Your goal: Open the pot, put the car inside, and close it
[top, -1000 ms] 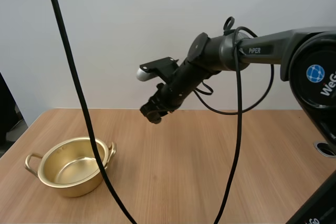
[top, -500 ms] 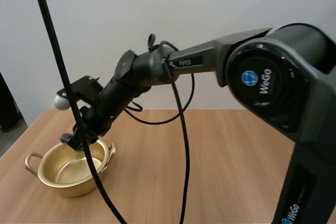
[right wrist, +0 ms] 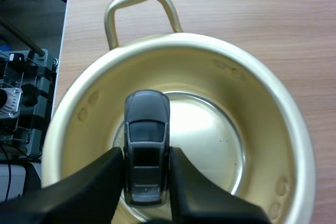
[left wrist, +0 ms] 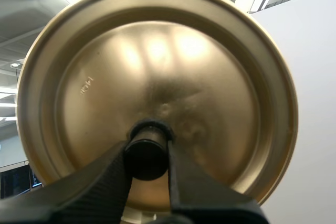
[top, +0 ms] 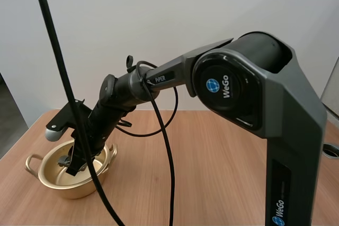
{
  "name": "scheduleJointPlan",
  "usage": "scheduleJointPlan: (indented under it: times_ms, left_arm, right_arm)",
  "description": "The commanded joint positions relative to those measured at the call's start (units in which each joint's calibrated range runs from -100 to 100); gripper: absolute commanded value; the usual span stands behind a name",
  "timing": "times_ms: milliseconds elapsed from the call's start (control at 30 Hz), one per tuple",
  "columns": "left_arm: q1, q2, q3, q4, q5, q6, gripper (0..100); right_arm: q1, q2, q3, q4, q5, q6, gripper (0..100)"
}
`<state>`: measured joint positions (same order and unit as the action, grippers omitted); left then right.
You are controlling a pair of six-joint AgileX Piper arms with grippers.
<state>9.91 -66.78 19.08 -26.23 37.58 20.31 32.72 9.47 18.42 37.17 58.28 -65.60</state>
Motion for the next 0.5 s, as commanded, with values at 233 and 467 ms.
scheduleJointPlan:
  times_ms: [233, 467]
  left_arm:
    - [0.01, 0.3, 1.5, 6.7, 6.9, 0.0, 0]
    - [0.01, 3.2, 10.8, 31.8, 19.1, -21.7, 0]
  right_arm:
    - [-0.2, -0.7, 0.0, -12.8, -3.4, 9.3, 36]
    - [-5.0, -10.3, 0.0, -23.2, -3.2, 21.5, 0]
